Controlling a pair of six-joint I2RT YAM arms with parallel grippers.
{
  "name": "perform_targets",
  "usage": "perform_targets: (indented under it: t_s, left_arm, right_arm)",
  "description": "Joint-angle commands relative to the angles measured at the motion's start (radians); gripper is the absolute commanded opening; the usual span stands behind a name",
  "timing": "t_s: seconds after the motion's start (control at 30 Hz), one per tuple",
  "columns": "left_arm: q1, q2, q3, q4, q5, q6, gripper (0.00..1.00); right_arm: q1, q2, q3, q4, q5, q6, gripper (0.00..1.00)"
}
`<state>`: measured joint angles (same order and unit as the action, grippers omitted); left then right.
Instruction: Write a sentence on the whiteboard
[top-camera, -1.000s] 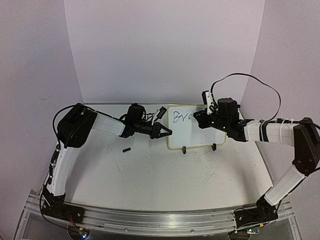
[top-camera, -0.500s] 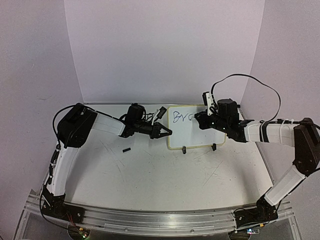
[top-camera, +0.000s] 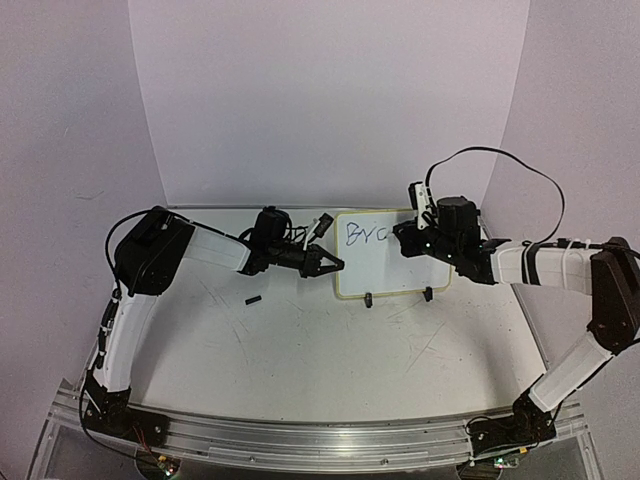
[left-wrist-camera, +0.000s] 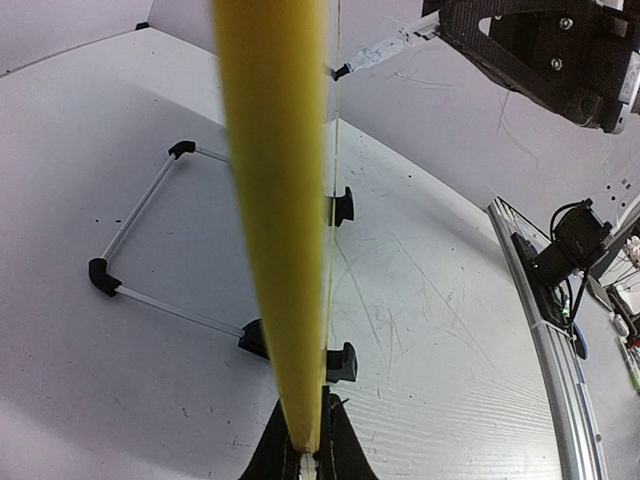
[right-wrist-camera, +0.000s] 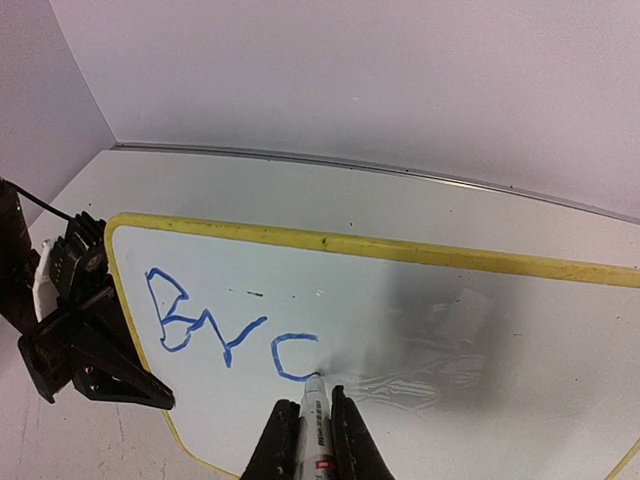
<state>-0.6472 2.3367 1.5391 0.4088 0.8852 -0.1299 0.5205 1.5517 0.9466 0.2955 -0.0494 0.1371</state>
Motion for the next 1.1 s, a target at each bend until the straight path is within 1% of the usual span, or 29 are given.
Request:
perform_targets:
  t_s: [0.0, 0.4, 1.07]
  left_arm:
    - [-0.005, 0.010, 0.001, -0.117, -0.062, 0.078, 0.00]
    - [-0.005, 0.017, 0.006, -0.120, -0.060, 0.079, 0.00]
    - [-0.005, 0.015, 0.005, -0.125, -0.064, 0.084, 0.00]
  right_arm:
    - [-0.013, -0.021, 0.038, 0.037, 0.039, -0.010, 0.00]
    - [-0.014, 0.001, 0.072, 0.045, 0.027, -0.007, 0.00]
    - [-0.015, -0.011, 0.074, 0.047, 0.032, -0.013, 0.00]
